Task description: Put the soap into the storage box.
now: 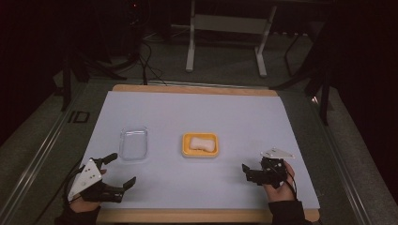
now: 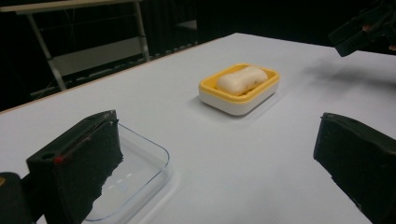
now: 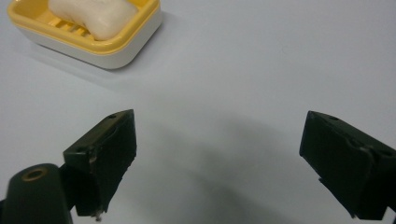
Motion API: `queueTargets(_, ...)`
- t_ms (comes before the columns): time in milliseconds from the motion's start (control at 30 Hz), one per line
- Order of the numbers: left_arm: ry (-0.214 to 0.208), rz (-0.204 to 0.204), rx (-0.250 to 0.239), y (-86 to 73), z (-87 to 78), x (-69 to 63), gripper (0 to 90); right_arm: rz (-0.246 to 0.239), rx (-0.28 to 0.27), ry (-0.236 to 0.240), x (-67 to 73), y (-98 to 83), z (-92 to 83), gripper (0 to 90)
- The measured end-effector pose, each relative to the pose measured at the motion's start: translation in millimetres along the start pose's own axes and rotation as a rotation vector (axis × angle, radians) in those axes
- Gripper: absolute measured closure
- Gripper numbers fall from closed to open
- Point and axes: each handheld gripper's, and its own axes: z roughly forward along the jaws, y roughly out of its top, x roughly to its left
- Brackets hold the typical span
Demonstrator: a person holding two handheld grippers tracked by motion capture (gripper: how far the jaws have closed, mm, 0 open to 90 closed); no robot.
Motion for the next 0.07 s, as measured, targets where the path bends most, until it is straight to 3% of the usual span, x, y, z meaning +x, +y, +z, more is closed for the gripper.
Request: queueTargets(67, 0.000, -0.001, -0.002, -0.1, 0.0, 0.2, 1.2, 0.001, -0.001, 0.003, 0.0, 0.1, 0.3, 11.0)
